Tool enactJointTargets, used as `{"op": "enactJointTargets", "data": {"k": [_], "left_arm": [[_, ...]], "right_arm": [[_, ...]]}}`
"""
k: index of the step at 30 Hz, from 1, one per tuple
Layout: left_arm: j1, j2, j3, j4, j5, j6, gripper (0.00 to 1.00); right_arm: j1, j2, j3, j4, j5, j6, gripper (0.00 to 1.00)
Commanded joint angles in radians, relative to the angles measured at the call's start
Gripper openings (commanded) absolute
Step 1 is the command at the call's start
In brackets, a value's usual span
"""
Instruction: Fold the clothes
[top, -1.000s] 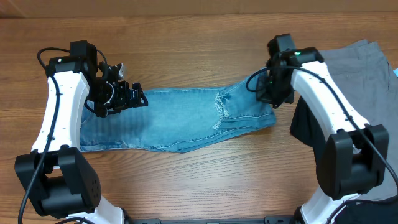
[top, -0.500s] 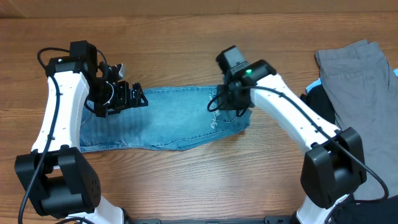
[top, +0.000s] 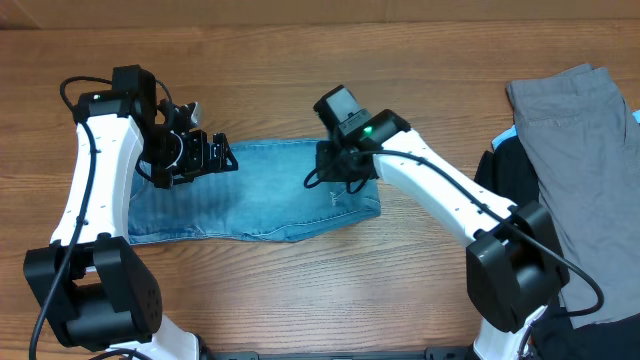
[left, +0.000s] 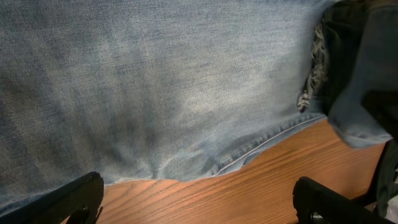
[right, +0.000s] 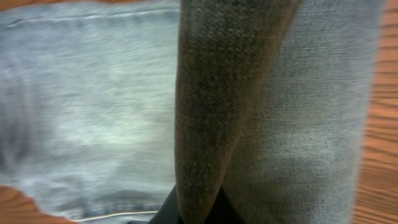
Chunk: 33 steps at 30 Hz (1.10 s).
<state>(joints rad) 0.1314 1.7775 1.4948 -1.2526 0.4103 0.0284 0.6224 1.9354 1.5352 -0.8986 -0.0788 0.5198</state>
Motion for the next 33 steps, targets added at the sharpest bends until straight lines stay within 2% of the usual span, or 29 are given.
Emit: {"op": "enactJointTargets", "data": {"k": [1,10,26,28,29,30,31,33], "left_arm": [[0.003,0.001,0.013,-0.001,0.001,-0.010,1.00],[0.003,0.001,0.013,-0.008,0.001,-0.010,1.00],[0.003,0.001,0.013,-0.008,0.001,-0.010,1.00],[0.003,0.001,0.013,-0.008,0.001,-0.010,1.00],[0.003,0.001,0.013,-0.008,0.001,-0.010,1.00],[0.003,0.001,0.013,-0.010,0.001,-0.010,1.00],[0.003,0.001,0.013,-0.011,0.001,-0.010,1.00],[0.003,0.001,0.013,-0.011,0.001,-0.010,1.00]], "right_arm": [[0.021,0.031,0.015,0.036,-0.054,0.071,0.07],[0.029,0.129,0.015,0.096,-0.058,0.115,0.07],[0.061,0.135,0.015,0.134,-0.160,0.173,0.08],[0.061,0.135,0.015,0.134,-0.160,0.174,0.15],[0.061,0.135,0.015,0.135,-0.160,0.174,0.23],[0.061,0.135,0.015,0.136,-0.160,0.174,0.35],[0.061,0.135,0.015,0.140,-0.163,0.173,0.40],[0.061,0.136,0.015,0.153,-0.173,0.173,0.41]]}}
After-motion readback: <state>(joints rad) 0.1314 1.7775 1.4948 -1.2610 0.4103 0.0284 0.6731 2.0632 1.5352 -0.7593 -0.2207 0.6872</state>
